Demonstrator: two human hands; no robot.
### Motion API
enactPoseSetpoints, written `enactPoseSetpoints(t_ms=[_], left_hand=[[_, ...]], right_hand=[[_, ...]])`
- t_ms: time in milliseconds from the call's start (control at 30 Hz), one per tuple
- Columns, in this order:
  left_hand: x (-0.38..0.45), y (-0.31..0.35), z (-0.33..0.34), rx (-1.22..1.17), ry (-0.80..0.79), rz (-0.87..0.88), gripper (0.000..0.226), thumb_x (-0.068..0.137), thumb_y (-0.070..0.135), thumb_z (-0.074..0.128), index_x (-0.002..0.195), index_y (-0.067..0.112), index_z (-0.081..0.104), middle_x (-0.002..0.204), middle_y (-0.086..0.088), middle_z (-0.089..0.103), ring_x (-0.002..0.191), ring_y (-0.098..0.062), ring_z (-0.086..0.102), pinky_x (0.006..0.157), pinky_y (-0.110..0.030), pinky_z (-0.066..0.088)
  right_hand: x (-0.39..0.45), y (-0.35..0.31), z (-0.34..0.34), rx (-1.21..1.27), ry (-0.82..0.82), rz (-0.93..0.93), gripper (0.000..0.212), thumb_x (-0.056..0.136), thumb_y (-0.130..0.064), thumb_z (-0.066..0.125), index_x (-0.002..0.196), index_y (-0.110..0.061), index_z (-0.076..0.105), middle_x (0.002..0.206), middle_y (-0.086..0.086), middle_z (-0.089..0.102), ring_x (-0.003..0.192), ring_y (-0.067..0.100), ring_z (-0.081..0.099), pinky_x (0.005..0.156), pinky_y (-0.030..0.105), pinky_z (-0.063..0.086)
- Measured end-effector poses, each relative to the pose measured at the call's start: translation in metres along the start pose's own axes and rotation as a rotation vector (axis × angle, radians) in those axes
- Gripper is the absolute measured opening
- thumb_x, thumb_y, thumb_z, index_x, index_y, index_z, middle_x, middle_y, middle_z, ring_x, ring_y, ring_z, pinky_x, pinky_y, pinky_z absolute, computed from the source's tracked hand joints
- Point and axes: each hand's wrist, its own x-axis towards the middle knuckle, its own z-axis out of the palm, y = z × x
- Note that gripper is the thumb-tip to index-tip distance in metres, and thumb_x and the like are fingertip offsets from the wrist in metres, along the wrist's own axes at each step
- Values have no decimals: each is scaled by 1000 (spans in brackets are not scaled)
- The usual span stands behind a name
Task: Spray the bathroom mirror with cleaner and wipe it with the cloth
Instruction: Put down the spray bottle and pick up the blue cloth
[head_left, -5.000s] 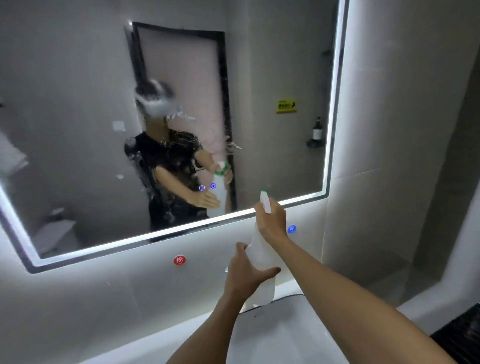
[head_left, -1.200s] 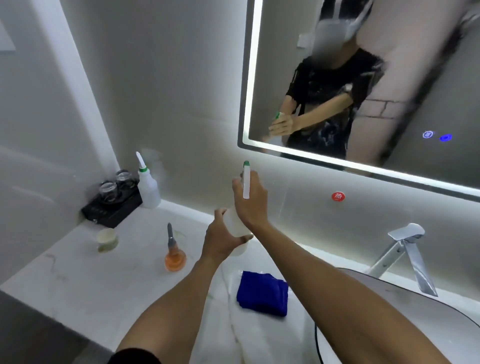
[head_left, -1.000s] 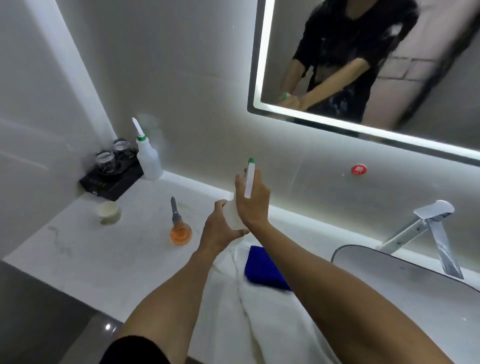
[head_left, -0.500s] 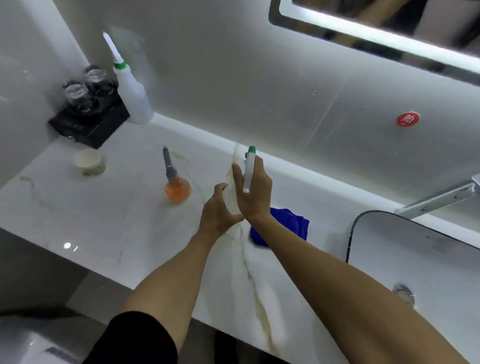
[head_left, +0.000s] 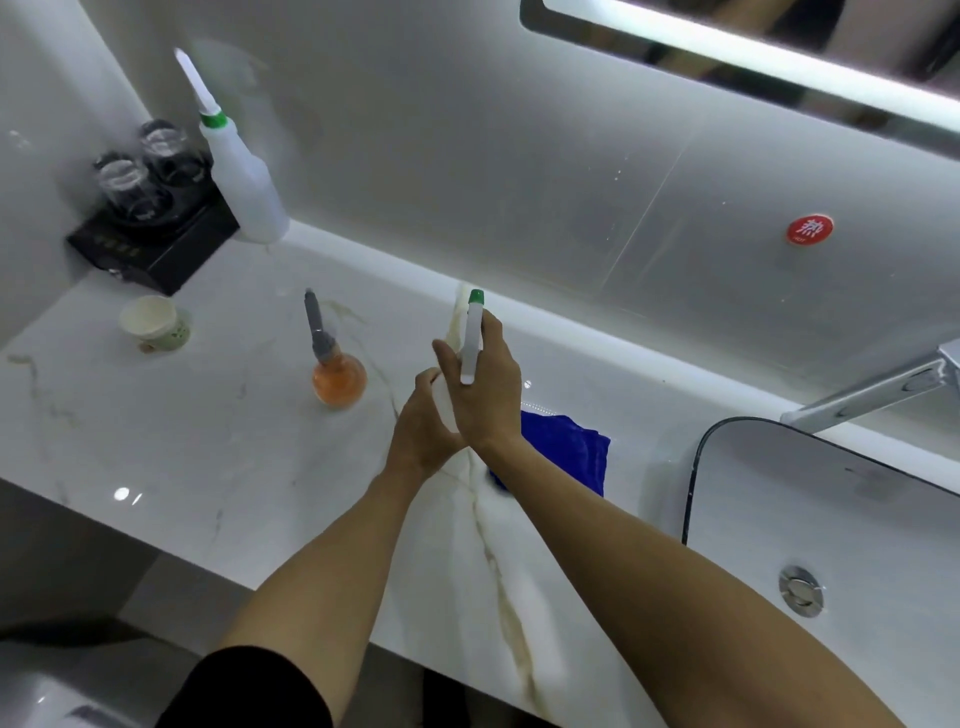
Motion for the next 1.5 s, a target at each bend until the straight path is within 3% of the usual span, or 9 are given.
enactPoseSetpoints(t_ms=[67,267,433,567,733,900,1200,1300,1500], left_hand=[[-3,-8,0,-58,20,-19,93,73,20,81,149,19,29,146,-7,46,131,-27,49,104,-38,46],[-24,-30,12,64,90,-54,112,55,74,78,144,22,34,144,-1,48,131,-20,46,108,-42,45],[-48,-42,25,119,211,-50,84,63,57,85,124,13,49,125,-3,53,120,-23,46,101,-41,44],[-61,-54,38,190,105,125,56,72,44,82,112,13,57,107,-2,61,101,-21,55,89,-42,51],[-61,-49,72,325,-50,421,64,73,28,84,127,8,57,123,-8,62,112,-25,57,97,-33,47],[-40,-41,102,567,-131,505,67,70,30,85,131,17,61,135,-12,57,122,-32,53,98,-46,49],[-21,-31,106,503,-113,522,36,76,18,81,111,15,70,119,-8,66,110,-29,59,87,-40,55],[-19,-15,104,445,-136,541,35,79,11,77,112,9,67,111,-8,69,102,-29,64,87,-40,54],[-12,45,83,275,-240,421,23,97,19,58,119,17,60,107,-2,68,91,-19,62,82,-30,51]], right_hand=[[-3,2,-3,10,-56,31,69,88,-44,70,143,-14,40,134,5,58,114,25,62,94,34,54],[-19,24,-28,-91,-190,91,82,81,-51,75,147,-19,39,148,0,49,135,20,45,109,35,38],[-40,79,-53,-191,-300,157,92,77,-65,71,151,-23,34,153,-4,43,142,16,36,114,38,35],[-55,127,-75,-443,-354,187,86,80,-55,72,149,-22,34,154,-2,39,145,23,30,114,43,37],[-74,166,-87,-567,-423,247,87,84,-53,68,155,-23,25,163,5,23,151,26,17,119,45,29],[-89,185,-92,-669,-464,164,66,97,-26,54,156,-23,24,166,7,14,153,25,9,120,41,21],[-83,187,-88,-637,-368,133,47,97,-5,54,142,-12,48,156,12,39,146,32,31,113,43,40],[-73,177,-97,-616,-339,125,42,91,-1,54,132,-13,53,138,8,56,128,27,50,100,37,48],[-41,143,-134,-579,-313,156,30,96,-11,44,125,-15,51,112,6,64,94,24,59,87,38,49]])
